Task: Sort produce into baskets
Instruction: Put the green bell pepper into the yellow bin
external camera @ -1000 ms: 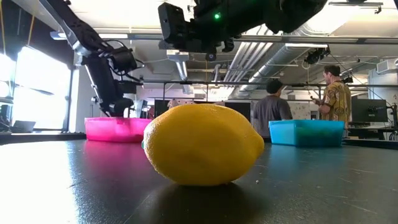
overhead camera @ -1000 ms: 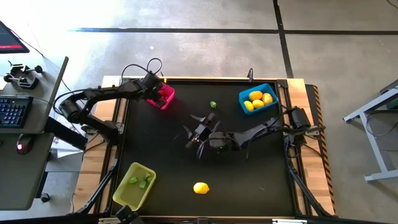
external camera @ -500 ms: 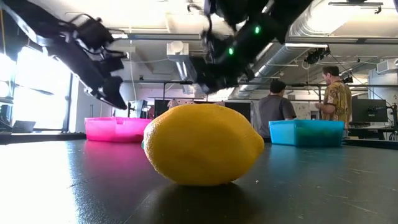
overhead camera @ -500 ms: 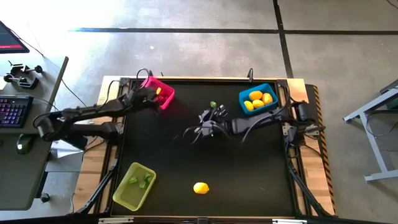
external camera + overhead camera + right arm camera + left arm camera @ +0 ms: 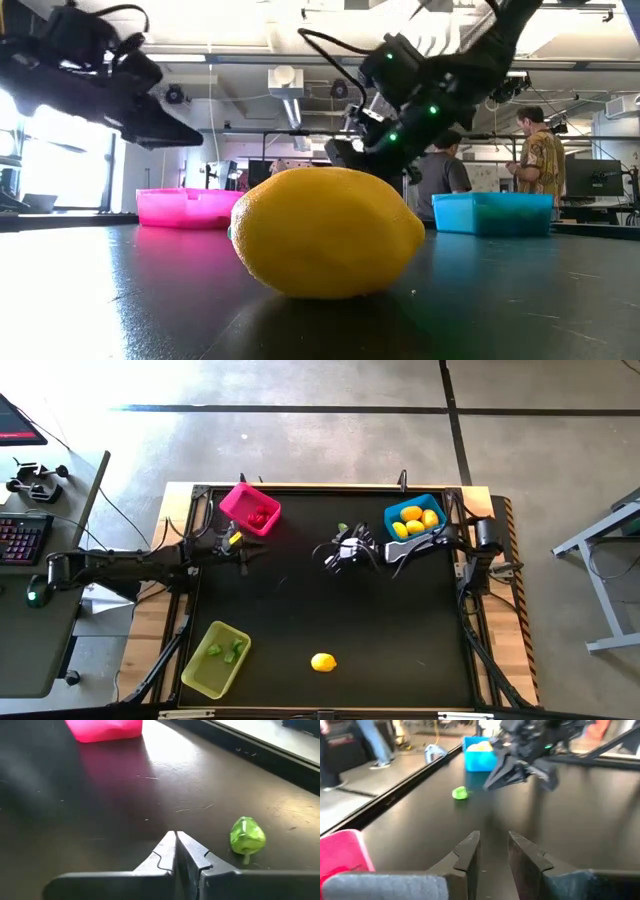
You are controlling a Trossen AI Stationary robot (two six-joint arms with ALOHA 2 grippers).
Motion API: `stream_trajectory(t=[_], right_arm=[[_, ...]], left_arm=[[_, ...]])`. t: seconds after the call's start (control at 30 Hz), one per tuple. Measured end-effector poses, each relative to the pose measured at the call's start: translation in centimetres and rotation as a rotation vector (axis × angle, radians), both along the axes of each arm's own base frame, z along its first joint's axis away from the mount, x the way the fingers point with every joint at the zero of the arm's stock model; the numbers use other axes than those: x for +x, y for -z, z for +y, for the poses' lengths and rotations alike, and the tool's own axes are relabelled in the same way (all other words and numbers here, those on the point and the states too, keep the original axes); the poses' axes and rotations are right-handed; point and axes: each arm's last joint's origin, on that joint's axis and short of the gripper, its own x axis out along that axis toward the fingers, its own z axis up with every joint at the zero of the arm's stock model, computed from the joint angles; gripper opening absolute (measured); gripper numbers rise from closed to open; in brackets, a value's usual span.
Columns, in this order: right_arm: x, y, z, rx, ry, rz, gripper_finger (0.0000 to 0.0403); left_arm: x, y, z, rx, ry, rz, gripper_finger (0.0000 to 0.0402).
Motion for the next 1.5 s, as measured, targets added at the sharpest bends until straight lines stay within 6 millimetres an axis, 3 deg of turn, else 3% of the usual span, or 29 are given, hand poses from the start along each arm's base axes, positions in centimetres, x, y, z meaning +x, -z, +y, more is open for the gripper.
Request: stream_trajectory(t=[0.2,0.4,0.77,0.93,1.2,1.5], right_arm=[[-1.2,1.2,-0.8,0.025,0.015,-0.001,0.0007],[-1.5,1.5,-1.8,0.111,0.024,-0.009,0.0027],[-2.3,1.7,-3.7,0.044,0.142,0.049,0.0174],[-2.7,1.9,-5.1,0.046,0.185,0.058,0.0204],[-2.9,2.0,-5.7,0.061,0.152,0.074,0.017],[-3.0,2.1,-6.0,0.061,0.102,0.104,0.0051]], left_arm=[[-0.5,1.0,-1.3,0.026,0.08,-0.08,0.0065],[-0.3,0.7,-2.1,0.1,0.152,-0.109,0.0053],[-0.3,0.6,-2.4,0.124,0.176,-0.115,0.0051],[-0.3,0.6,-2.4,0.131,0.175,-0.11,0.0051],[-0.3,0.7,-2.4,0.128,0.175,-0.107,0.0051],[-0.3,0.6,-2.4,0.13,0.175,-0.107,0.0051]])
